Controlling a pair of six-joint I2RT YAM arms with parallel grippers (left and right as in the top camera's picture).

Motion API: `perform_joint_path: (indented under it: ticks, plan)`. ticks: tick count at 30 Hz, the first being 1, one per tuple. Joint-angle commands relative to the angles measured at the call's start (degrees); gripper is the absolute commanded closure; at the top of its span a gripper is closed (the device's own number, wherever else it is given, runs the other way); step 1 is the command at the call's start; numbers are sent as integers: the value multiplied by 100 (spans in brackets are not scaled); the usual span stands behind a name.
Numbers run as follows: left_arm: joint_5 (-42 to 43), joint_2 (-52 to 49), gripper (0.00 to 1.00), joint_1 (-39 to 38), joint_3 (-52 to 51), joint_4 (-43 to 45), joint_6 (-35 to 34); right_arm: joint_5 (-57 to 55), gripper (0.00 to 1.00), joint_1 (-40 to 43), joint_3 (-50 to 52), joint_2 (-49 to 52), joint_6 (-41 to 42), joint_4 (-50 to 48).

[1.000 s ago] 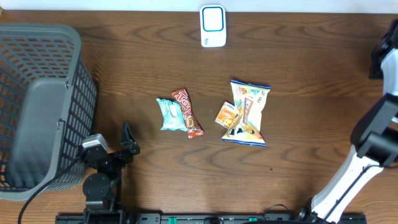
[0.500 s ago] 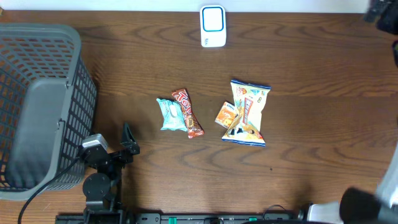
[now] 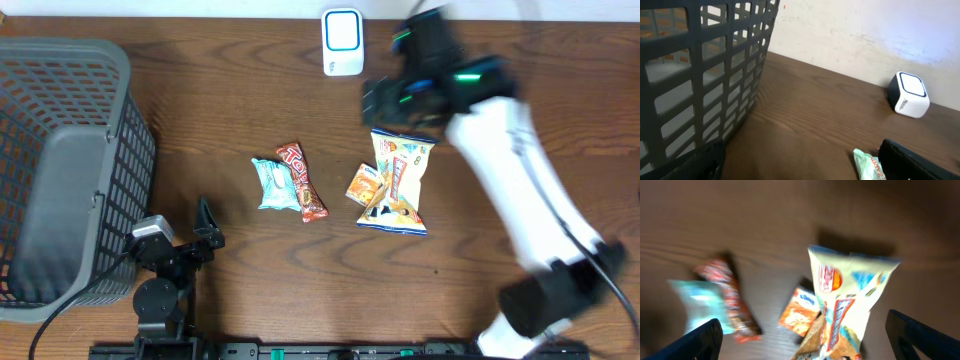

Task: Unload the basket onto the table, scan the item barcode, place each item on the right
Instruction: 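Move the right gripper back to the yellow snack bag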

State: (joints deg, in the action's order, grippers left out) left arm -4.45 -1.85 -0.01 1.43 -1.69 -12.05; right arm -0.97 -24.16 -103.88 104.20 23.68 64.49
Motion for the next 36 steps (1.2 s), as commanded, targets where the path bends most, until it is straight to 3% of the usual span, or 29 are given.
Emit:
perform_joint_path:
  ticks: [1, 8, 12, 18, 23, 31, 33, 36]
  plan:
    - [-57, 2, 2, 15, -109, -214, -31, -1460, 3, -485, 151, 767, 1099, 26]
    - [-57, 2, 2, 15, -109, -216, -31, -2743, 17, -883, 151, 1456, 2299, 393]
    - [-57, 2, 2, 15, -109, -216, -31, -2758, 22, -894, 151, 1810, 2697, 494]
    - [-57, 2, 2, 15, -109, -216, -28, -2566, 25, -896, 151, 2194, 2708, 507]
    - [-57, 2, 2, 15, -109, -216, -31, -2570, 40, -894, 157, 2417, 2710, 667]
    - [-57, 2, 2, 15, -111, -216, -31, -2540, 39, -896, 157, 3432, 2710, 1255]
    - [-57, 2, 2, 15, -111, -216, -31, -2500, 46, -894, 157, 3665, 2710, 1443]
    - [-57, 2, 2, 15, -111, -216, -31, -2500, 69, -894, 157, 3836, 2706, 1631]
